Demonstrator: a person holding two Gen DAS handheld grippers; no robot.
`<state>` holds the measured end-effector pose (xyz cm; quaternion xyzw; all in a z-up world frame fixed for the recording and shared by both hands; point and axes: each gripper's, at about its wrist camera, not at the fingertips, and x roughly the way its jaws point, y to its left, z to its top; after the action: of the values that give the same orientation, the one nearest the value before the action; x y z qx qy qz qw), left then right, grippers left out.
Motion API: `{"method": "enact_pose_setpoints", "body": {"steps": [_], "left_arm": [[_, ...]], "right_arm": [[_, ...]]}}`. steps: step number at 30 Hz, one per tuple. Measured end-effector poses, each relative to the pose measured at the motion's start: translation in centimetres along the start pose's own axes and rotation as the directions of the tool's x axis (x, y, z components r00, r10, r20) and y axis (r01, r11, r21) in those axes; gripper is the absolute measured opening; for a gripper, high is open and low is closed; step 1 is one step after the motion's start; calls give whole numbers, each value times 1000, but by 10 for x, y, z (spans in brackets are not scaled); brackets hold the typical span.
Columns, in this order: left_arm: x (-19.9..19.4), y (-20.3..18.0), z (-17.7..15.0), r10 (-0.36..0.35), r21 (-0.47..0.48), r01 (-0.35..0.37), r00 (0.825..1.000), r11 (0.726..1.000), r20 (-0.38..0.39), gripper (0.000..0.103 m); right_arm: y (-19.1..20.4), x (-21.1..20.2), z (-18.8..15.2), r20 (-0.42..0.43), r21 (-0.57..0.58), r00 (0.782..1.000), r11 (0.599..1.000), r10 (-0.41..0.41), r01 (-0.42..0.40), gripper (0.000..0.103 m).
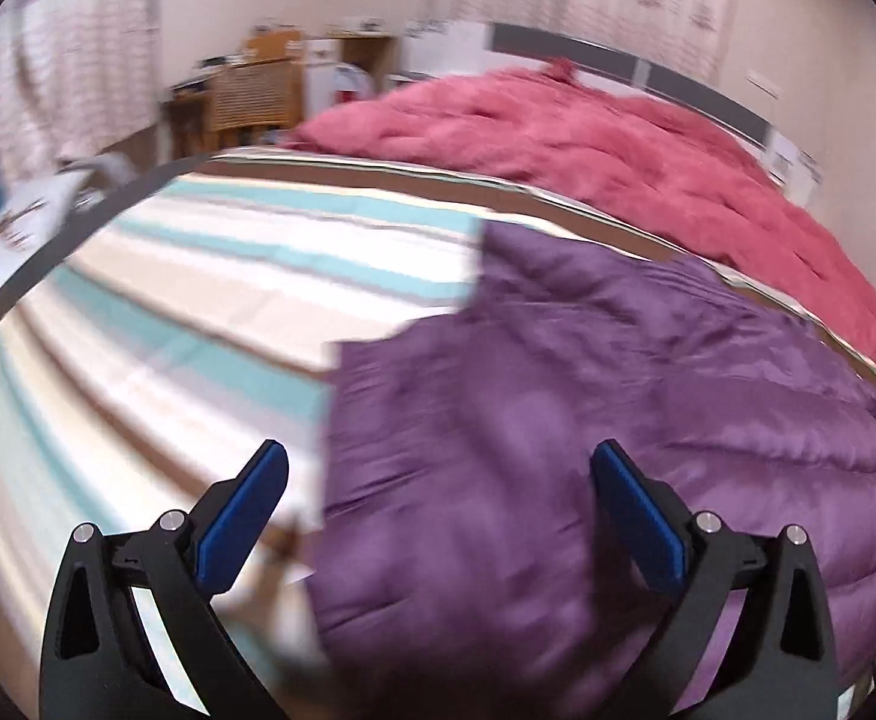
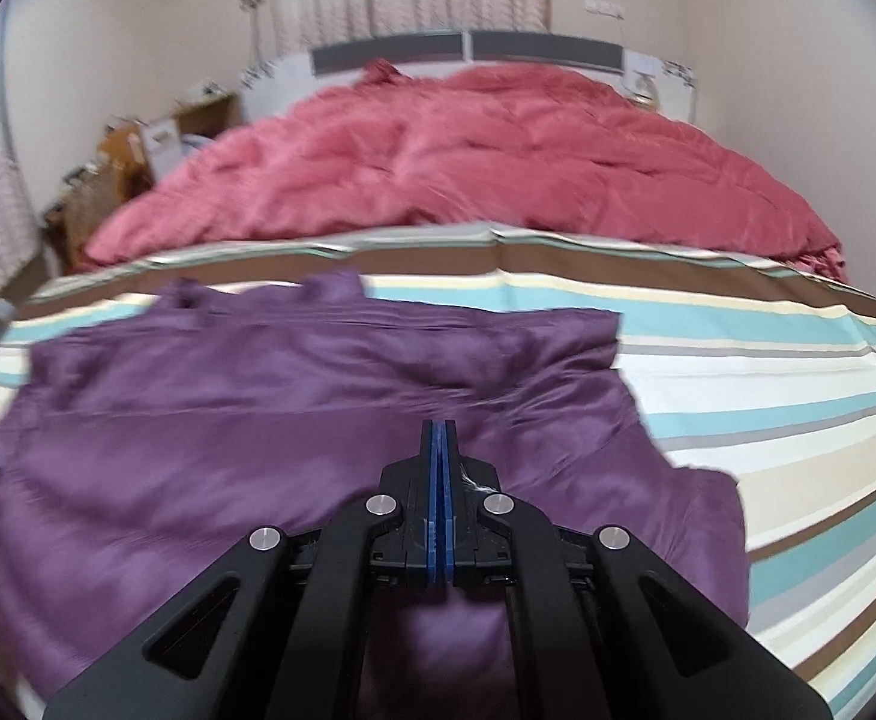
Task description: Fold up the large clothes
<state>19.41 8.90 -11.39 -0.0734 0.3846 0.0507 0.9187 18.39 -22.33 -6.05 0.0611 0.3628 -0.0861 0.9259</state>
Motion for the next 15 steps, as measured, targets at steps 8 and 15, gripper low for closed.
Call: {"method": "enact_pose_setpoints", "body": {"steps": [8, 15], "left_arm": [[-10, 42, -45, -160, -210, 140, 984, 968, -84, 101], [-21, 23, -69, -234, -159, 218, 968, 963, -90, 98]], "right_arm": [[49, -53, -33, 15, -59, 982, 981, 187, -186, 1], [71, -74, -54, -39, -77, 955, 952, 294, -296, 1]]}}
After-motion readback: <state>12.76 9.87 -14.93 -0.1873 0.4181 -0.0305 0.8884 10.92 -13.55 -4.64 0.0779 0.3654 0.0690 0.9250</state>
